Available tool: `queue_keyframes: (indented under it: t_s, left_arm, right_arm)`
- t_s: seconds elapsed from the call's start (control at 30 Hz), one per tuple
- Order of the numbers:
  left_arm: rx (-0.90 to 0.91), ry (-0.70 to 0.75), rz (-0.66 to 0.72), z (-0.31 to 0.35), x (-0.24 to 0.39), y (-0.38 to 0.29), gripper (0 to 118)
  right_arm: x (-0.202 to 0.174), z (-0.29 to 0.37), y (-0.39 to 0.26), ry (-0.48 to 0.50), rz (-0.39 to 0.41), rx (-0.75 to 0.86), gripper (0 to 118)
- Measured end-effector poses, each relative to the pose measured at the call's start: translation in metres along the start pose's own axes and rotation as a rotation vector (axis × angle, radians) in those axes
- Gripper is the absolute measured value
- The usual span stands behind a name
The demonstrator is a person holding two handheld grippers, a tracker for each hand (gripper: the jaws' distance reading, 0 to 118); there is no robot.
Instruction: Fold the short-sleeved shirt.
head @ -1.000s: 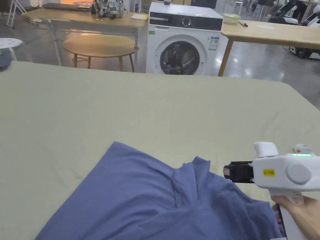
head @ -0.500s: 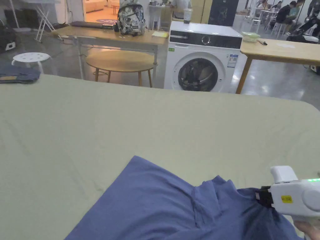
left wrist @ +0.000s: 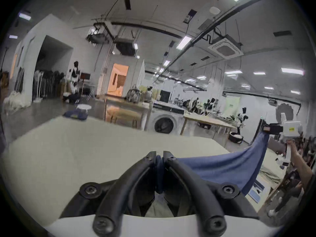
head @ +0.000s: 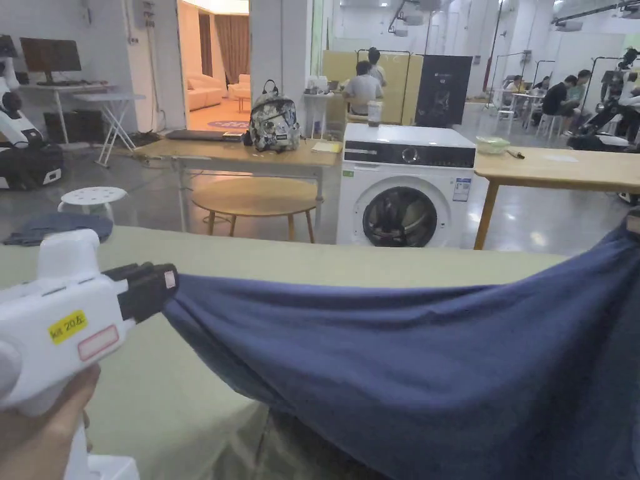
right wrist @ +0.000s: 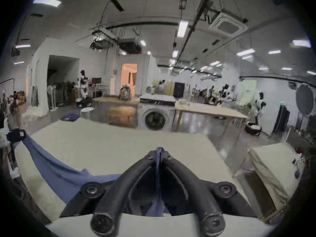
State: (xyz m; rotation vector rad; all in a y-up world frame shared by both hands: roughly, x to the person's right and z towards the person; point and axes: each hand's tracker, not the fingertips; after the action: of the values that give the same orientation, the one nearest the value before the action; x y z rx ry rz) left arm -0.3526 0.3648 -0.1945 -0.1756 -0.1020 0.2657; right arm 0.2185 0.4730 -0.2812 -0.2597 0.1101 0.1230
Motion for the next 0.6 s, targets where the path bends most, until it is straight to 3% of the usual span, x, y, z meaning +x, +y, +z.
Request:
queue_keyframes:
  t_s: [0.13, 0.4, 0.6]
  left_arm:
    - [0.045, 0.027, -0.116, -0.051, 0.005, 0.074, 2]
    - [0.037, 0.100, -0.114, -0.126, 0.031, 0.187, 1]
    - [0.045, 0.165, -0.157, -0.168, 0.037, 0.238, 1]
  right_arm:
    - [0.010, -0.022, 0.050, -0.089, -0.052, 0.052, 2]
    - [-0.005, -0.097, 0.129, -0.161, -0.056, 0.098, 2]
    - [0.002, -0.159, 0.184, -0.152, -0.126, 0.113, 2]
